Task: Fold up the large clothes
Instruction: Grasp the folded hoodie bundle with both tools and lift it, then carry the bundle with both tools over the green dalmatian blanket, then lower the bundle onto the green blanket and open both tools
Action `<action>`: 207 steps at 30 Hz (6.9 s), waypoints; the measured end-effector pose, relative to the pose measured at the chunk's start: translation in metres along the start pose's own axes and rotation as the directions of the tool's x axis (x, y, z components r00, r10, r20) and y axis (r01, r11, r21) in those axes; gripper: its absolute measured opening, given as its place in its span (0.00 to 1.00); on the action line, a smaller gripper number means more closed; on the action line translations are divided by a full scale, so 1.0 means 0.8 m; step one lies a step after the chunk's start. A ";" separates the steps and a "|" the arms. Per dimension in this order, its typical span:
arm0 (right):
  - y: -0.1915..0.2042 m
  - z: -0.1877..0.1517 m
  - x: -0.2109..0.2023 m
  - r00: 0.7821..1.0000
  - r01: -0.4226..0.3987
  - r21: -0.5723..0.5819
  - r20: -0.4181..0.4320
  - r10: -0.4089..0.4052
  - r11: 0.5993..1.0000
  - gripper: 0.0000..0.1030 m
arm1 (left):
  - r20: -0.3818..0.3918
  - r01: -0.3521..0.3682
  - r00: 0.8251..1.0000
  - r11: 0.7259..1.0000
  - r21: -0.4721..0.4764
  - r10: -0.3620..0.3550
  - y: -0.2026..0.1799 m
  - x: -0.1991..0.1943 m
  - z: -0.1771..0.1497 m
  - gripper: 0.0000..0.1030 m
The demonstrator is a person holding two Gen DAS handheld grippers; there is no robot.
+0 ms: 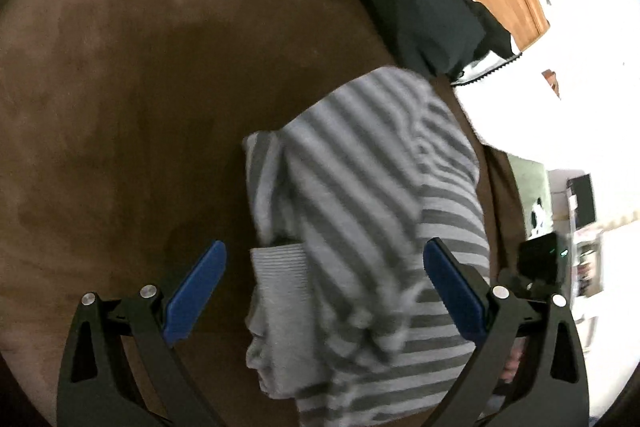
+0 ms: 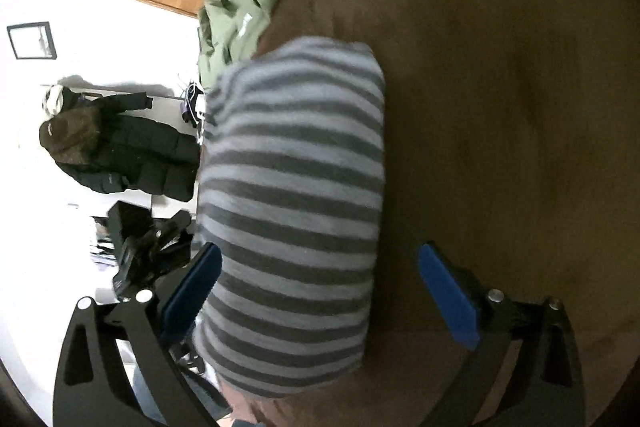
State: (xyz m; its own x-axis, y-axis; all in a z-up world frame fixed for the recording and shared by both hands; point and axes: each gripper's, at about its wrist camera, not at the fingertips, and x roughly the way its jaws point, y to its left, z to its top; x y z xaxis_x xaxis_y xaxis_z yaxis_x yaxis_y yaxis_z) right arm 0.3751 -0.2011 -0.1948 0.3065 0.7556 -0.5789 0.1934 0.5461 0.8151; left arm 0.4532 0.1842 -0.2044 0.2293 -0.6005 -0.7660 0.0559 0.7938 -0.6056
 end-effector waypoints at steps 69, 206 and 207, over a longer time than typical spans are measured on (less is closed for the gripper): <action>0.069 -0.034 -0.263 0.930 -0.227 -0.097 0.272 0.245 0.969 0.53 | -0.128 0.586 0.809 0.806 0.088 -0.574 -0.229 -0.013 -0.051 0.38; -0.075 -0.206 -0.674 0.435 0.834 -0.003 0.620 -0.653 0.552 0.93 | 0.054 -0.100 0.993 0.538 0.837 0.101 -0.758 0.194 -0.380 0.94; -0.069 -0.218 -0.676 0.427 0.836 0.004 0.624 -0.655 0.549 0.93 | 0.055 -0.099 0.994 0.535 0.839 0.097 -0.759 0.188 -0.381 0.94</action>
State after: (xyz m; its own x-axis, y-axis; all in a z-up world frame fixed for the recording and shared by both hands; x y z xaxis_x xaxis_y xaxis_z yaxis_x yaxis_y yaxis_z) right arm 0.0365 -0.5770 0.0695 0.5854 -0.2608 -0.7676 0.3662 0.9298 -0.0366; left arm 0.1576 -0.4177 -0.0177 0.2871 -0.5146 -0.8079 0.8224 0.5649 -0.0676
